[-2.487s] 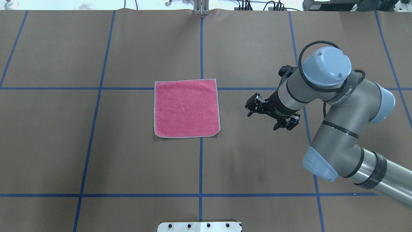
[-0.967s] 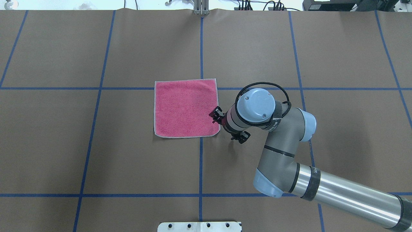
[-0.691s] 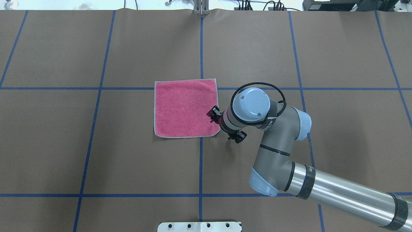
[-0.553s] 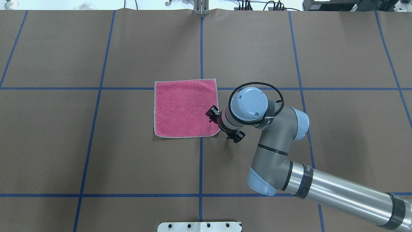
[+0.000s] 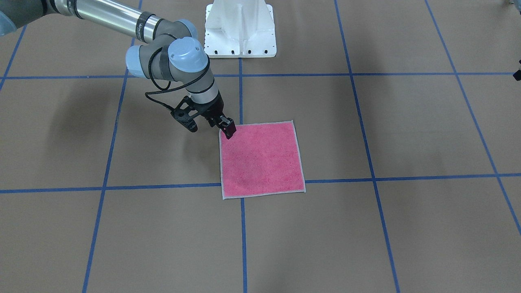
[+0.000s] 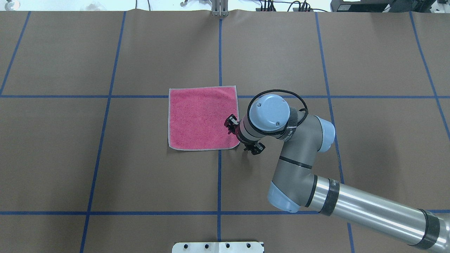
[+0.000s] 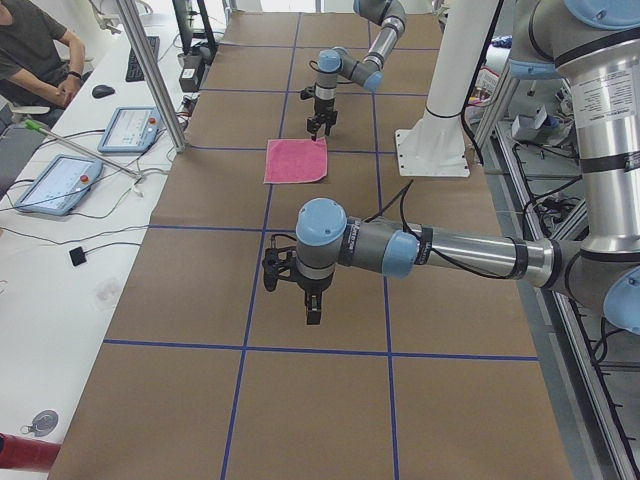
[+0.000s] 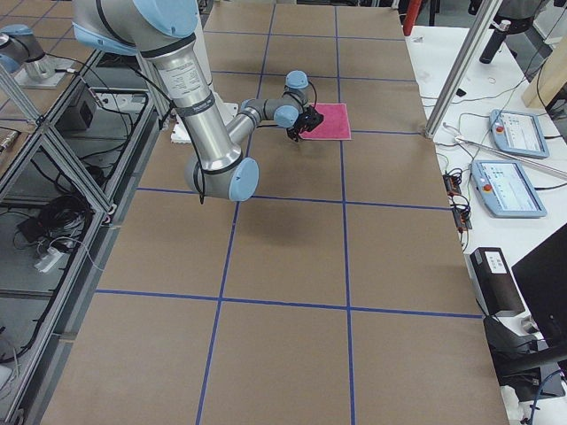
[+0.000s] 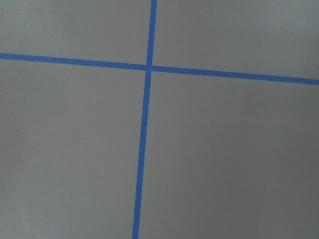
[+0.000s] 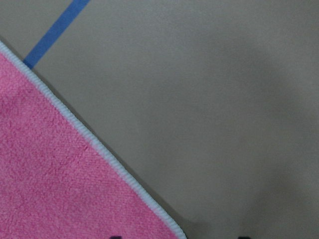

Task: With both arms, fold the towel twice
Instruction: 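Lower the right gripper and pinch the towel's near corner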

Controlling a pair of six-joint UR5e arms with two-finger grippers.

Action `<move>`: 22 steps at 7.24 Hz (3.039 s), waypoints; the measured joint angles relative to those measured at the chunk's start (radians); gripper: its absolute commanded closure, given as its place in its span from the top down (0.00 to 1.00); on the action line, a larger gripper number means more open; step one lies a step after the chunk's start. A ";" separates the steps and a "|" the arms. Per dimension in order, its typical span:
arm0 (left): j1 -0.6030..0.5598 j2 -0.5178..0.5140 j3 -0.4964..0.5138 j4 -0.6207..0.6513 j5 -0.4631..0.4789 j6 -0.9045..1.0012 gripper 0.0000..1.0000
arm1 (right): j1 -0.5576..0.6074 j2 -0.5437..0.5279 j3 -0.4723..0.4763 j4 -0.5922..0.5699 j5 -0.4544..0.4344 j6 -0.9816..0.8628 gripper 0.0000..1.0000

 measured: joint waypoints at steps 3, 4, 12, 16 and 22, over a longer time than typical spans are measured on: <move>0.000 -0.001 0.001 0.000 0.000 0.000 1.00 | -0.003 0.008 0.000 -0.004 0.001 0.003 0.51; 0.000 -0.001 0.001 0.000 0.000 -0.001 1.00 | -0.009 0.008 0.000 -0.004 0.001 0.003 0.43; 0.000 -0.003 -0.001 -0.003 0.000 -0.027 1.00 | -0.017 -0.002 0.019 -0.016 0.000 0.002 0.35; 0.000 -0.003 -0.001 -0.003 0.000 -0.028 1.00 | -0.016 -0.006 0.048 -0.068 -0.006 0.000 0.33; 0.000 -0.003 -0.002 -0.003 0.000 -0.028 1.00 | -0.024 -0.008 0.046 -0.068 -0.006 -0.004 0.00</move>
